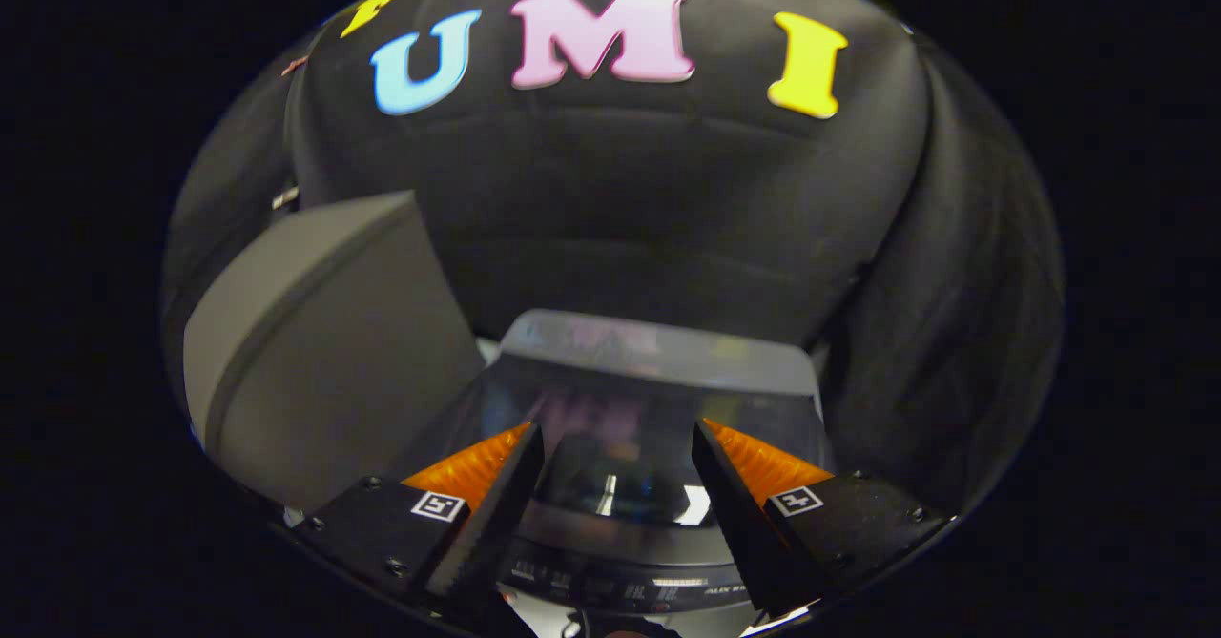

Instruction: Put the clothes into the washing machine and then close the washing machine lid.

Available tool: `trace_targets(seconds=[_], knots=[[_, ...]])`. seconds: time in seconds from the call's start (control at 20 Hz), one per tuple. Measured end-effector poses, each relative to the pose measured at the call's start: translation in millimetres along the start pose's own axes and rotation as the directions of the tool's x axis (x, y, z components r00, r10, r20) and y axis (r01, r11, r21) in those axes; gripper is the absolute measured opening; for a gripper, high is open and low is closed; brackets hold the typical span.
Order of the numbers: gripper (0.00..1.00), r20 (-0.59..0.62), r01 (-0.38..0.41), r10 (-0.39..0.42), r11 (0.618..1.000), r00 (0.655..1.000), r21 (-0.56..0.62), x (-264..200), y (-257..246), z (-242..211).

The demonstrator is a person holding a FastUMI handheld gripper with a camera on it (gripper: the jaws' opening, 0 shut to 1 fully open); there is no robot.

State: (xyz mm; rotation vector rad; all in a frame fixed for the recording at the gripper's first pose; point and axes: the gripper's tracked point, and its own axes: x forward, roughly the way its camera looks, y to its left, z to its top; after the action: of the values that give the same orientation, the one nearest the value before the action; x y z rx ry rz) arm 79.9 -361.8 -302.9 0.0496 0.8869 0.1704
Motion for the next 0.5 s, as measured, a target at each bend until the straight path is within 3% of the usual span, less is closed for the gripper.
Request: trace_targets(seconds=[0.2, 0.5], knots=[[0.99, 0.027, -0.005, 0.005, 1.0, 1.0, 0.026, 14.6, 9.6, 5.4], [0.99, -0.03, 0.001, 0.0, 0.999, 1.0, 0.05, 21.9, 17.9, -7.6]])
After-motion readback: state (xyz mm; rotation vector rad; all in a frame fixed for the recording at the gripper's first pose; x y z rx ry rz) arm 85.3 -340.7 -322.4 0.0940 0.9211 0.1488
